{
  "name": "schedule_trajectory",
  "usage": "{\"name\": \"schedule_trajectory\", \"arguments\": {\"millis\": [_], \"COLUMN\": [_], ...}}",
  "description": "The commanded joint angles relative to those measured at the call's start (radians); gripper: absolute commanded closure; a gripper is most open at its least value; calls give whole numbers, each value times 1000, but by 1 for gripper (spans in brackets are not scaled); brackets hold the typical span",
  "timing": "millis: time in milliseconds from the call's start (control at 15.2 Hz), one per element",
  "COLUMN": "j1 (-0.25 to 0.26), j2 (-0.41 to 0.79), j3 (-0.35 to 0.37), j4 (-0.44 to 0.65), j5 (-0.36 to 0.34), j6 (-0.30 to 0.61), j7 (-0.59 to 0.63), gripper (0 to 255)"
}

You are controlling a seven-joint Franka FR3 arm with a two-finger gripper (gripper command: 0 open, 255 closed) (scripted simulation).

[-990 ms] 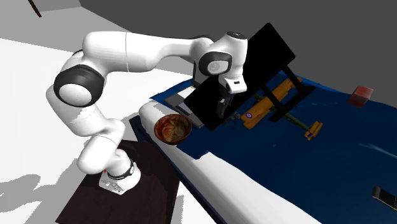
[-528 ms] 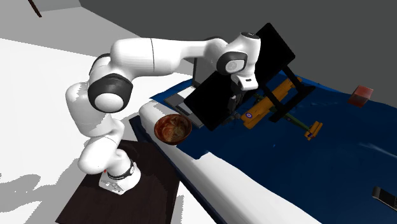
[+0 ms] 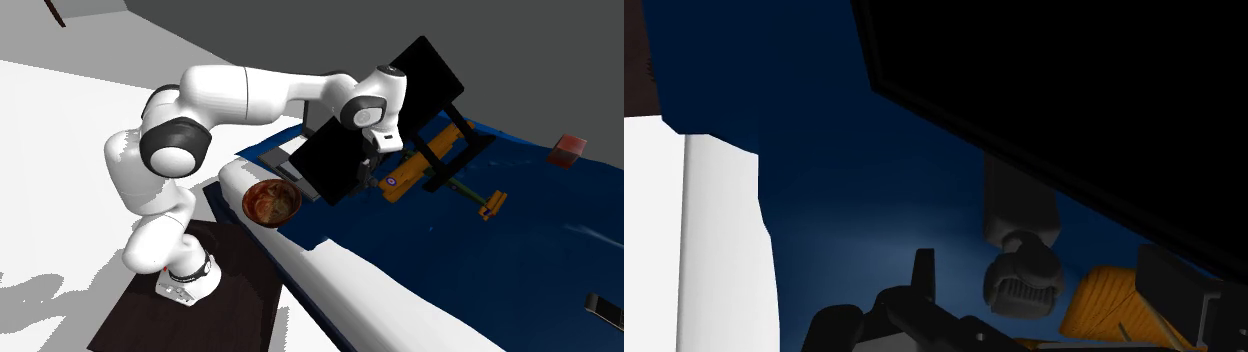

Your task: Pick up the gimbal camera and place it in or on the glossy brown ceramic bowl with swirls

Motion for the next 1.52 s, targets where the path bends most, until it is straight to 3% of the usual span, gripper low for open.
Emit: {"name": "schedule_trajectory", "arguments": {"millis": [0,264,330,924,1452], "j1": [-1,-1,-1,-1,3], "j2": [-1,-1,-1,-1,0], "j3": [0,0,0,0,2], "j4": [-3,-2,-2,-3,106], "j5": [0,0,0,0,1], "j6": [2,2,2,2,-105], "j7": [-1,-1,-1,-1,-2], "gripper": [0,0,255,255,255]}}
